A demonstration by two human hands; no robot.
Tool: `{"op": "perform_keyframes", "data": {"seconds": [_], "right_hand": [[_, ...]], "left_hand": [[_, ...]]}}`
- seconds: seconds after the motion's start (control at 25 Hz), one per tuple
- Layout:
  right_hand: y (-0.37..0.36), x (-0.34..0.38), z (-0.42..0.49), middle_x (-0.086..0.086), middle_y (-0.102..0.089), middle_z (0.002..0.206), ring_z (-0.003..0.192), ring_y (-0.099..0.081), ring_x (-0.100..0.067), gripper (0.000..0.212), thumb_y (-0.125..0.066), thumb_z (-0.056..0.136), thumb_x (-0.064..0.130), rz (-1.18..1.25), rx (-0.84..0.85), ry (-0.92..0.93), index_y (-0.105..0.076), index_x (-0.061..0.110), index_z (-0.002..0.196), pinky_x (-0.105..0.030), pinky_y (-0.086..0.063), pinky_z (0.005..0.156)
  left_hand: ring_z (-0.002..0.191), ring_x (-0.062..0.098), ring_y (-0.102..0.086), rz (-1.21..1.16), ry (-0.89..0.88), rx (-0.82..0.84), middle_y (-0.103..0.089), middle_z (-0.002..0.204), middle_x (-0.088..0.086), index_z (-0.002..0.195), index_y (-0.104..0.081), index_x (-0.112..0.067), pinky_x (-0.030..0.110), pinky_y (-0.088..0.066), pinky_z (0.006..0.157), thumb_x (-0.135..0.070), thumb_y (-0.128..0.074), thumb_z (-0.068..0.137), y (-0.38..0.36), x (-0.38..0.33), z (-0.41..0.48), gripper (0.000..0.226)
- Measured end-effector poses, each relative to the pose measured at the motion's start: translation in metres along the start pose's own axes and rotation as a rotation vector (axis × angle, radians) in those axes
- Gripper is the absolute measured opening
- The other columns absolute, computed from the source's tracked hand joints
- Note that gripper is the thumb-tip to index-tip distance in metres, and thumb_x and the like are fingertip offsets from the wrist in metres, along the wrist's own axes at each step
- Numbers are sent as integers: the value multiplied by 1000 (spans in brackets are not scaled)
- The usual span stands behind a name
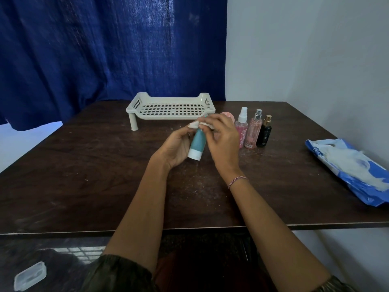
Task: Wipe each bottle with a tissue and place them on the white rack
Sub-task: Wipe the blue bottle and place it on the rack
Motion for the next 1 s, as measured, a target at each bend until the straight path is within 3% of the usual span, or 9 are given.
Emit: {"op": "perform_keyframes", "data": {"seconds": [0.2,0.36,0.48,0.6,0.72,0.88,1.0], "right_hand": [[5,-4,3,-8,-56,104,101,-53,-12,17,-64,84,4,42,-53,-58,-68,7,100,-17,-47,88],[-8,-1,-1,-6,-58,101,100,-50,-4,17,-67,81,4,78,119,-9,-69,5,98,-14,-45,90],[-16,3,-6,-6,-60,98,98,-54,-8,19,-69,79,3,104,229,43,-70,7,98,-16,-48,87],[-19,7,-9,-2,-61,95,94,-54,-11,19,-71,78,8,75,315,113,-71,13,97,-16,-46,82],[-23,9,-10,0,-61,94,92,-51,-12,19,-71,79,13,6,381,163,-71,16,97,-14,-41,78],[-15,5,-6,-4,-57,101,97,-52,-10,23,-68,81,5,38,244,102,-67,8,103,-12,-45,84],[-3,-3,0,1,-52,106,102,-45,1,23,-64,84,6,62,31,-38,-64,7,107,-8,-44,86]], "left_hand": [[92,20,-57,20,42,-4,-59,107,11,124,-54,-7,36,-44,87,-15,-50,83,2,2,0,41],[94,20,-61,-92,-43,-94,-64,103,10,122,-54,-7,35,-51,87,-17,-41,93,4,-7,-4,33],[100,20,-64,-180,-123,-119,-65,113,11,128,-53,-12,35,-56,85,-25,-51,89,7,-17,-7,41],[97,17,-59,-103,-149,-203,-60,106,7,139,-43,-13,33,-56,80,-19,-56,87,13,-22,-6,54],[97,16,-55,-229,-216,-291,-53,111,8,142,-39,-17,32,-54,81,-14,-53,92,19,-23,-5,52],[99,25,-59,-417,-323,-318,-41,134,15,142,-36,-31,42,-58,74,-10,-47,97,24,-27,-6,51],[98,30,-61,-462,-313,-340,-47,124,16,140,-37,-28,47,-57,74,-10,-47,97,23,-25,-7,48]]}}
Point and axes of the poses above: each hand's wrist, its own z-axis towards the middle knuckle, its own y-axis out of the back of the hand, x = y × z, the point moved 4 cm from there along z, towards the middle knuckle
